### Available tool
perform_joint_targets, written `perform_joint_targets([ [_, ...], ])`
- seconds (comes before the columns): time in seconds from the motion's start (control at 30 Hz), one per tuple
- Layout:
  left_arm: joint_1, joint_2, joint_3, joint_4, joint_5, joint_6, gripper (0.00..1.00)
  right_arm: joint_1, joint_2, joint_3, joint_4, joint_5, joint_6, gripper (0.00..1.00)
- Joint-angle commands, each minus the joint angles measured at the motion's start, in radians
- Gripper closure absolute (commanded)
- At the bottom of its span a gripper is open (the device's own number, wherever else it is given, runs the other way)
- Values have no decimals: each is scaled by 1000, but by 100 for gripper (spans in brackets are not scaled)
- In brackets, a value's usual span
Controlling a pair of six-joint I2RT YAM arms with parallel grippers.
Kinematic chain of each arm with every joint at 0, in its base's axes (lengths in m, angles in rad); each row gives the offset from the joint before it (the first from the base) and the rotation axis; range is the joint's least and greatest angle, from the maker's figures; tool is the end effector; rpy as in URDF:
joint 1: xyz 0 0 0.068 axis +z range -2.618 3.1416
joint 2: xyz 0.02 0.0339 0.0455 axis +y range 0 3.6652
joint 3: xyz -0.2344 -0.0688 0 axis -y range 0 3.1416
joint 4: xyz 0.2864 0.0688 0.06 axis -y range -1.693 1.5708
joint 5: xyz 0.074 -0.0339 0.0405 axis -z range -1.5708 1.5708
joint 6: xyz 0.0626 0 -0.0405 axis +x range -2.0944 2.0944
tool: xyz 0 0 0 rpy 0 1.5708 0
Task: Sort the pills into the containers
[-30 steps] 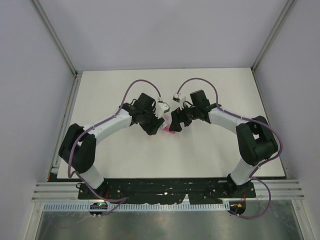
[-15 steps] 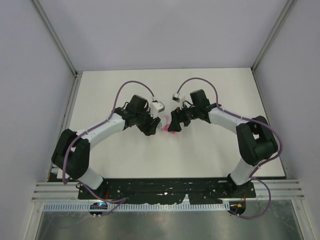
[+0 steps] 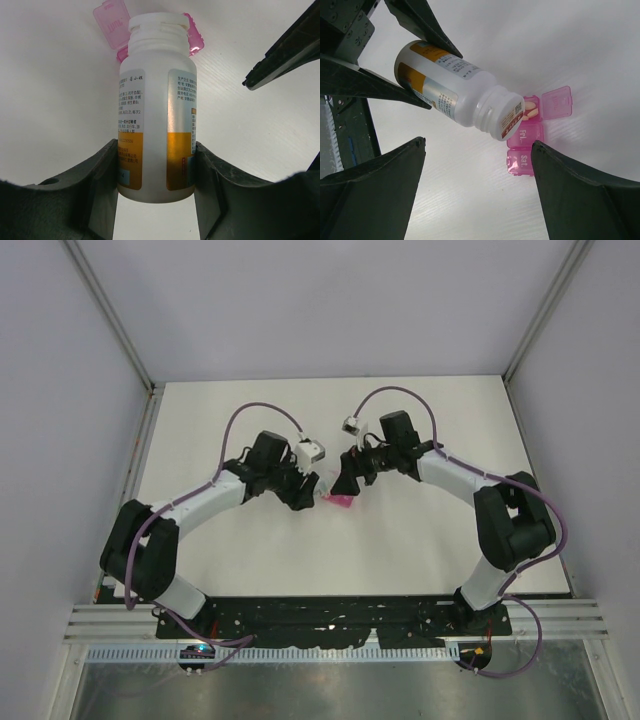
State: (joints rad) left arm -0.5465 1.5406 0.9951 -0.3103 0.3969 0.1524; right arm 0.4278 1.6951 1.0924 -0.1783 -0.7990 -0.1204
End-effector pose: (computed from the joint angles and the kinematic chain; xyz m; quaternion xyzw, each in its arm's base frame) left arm 0.3080 -0.2157 0.1510 0.3793 0.8393 -0.2483 0.3003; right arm 0.3477 0.2078 0.1503 -0.3742 0.7781 0.4090 0.2953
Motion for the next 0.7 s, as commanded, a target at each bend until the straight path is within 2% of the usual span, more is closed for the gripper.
perform_joint_targets([
  [0.0,8,-54,-7,86,62,-22,100,-3,12,53,45,-49,22,10],
  [0.67,13,-79,-12,93,83,-36,100,19,15,52,59,-134,41,15],
])
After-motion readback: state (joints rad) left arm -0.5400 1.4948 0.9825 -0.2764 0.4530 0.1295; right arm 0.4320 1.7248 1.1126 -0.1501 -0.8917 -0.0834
